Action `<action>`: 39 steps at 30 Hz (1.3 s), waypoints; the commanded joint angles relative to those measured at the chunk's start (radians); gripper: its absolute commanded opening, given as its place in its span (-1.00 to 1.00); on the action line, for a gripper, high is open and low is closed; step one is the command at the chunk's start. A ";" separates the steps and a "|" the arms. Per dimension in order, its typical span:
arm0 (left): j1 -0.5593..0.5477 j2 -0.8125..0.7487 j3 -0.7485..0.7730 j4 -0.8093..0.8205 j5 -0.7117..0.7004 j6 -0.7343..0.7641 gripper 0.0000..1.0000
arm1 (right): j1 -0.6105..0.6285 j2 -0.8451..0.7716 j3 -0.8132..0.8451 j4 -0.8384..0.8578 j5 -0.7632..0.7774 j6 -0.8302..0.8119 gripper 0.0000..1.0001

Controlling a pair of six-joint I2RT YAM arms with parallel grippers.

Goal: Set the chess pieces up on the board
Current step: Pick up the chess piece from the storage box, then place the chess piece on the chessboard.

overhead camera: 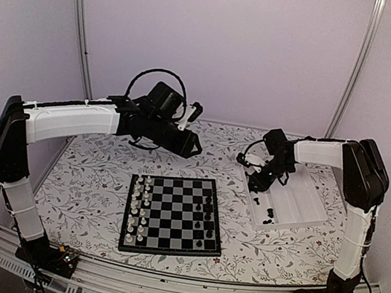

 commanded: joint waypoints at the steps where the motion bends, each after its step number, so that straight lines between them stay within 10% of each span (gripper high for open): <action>1: -0.014 -0.036 -0.011 0.020 -0.006 0.014 -0.01 | 0.001 -0.043 -0.057 -0.041 0.054 0.031 -0.48; 23: -0.050 -0.036 -0.055 0.153 -0.010 0.038 -0.02 | -0.042 -0.199 0.000 -0.121 -0.096 0.161 -0.90; 39: -0.350 0.216 0.146 0.460 -0.586 0.338 0.08 | -0.078 -0.272 0.149 -0.067 -0.762 0.504 -0.92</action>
